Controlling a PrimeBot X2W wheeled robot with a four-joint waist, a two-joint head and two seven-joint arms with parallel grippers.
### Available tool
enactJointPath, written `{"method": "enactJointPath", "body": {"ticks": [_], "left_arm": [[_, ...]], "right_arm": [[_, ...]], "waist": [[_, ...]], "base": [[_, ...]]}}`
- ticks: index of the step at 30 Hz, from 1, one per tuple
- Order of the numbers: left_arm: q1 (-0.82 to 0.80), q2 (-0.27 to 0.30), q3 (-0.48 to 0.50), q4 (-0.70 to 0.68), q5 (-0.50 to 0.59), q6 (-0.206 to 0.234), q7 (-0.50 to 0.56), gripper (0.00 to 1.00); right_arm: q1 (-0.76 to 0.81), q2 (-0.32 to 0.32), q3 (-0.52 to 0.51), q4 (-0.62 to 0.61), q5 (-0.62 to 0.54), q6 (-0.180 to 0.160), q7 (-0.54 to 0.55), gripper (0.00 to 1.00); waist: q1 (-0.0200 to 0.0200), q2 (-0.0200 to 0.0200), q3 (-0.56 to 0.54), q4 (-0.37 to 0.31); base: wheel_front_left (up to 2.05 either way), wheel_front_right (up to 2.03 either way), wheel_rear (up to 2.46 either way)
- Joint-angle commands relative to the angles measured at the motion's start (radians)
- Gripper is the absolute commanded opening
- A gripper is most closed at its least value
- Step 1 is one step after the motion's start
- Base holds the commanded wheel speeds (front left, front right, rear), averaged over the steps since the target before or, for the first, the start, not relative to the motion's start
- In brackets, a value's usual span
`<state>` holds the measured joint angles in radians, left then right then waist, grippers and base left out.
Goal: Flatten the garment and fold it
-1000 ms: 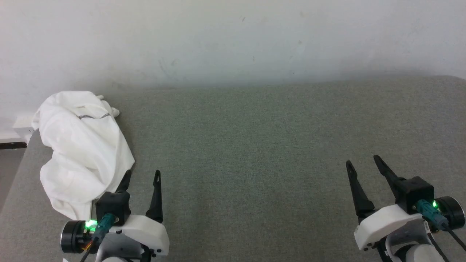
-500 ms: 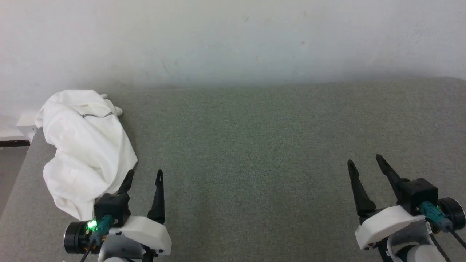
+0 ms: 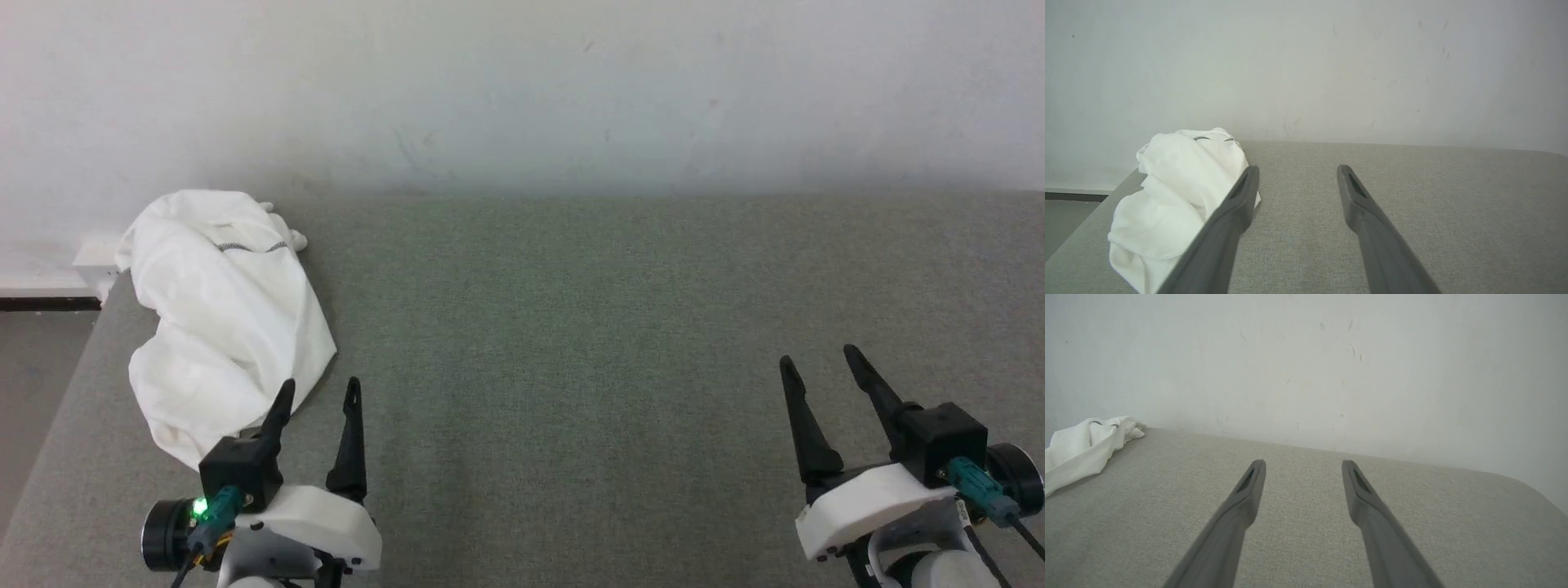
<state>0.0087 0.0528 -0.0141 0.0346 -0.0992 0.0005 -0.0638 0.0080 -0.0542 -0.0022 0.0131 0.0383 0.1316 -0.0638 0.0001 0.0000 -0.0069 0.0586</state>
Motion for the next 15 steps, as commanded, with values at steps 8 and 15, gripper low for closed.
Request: {"method": "enactJointPath", "body": {"ticks": [8,15], "left_arm": [[-0.013,-0.001,0.008,0.013,-0.028,-0.003,-0.026,1.00],[-0.013,-0.001,0.014,0.021,-0.042,0.000,-0.040,1.00]], "right_arm": [[0.008,0.001,0.003,-0.004,0.009,0.000,-0.019,1.00],[0.008,0.002,0.010,-0.008,0.008,0.000,-0.026,1.00]], "waist": [[0.0000,0.0000,-0.003,0.050],[0.0000,0.0000,0.001,0.095]], "base": [[0.00,0.00,0.00],[0.00,0.00,0.00]]}}
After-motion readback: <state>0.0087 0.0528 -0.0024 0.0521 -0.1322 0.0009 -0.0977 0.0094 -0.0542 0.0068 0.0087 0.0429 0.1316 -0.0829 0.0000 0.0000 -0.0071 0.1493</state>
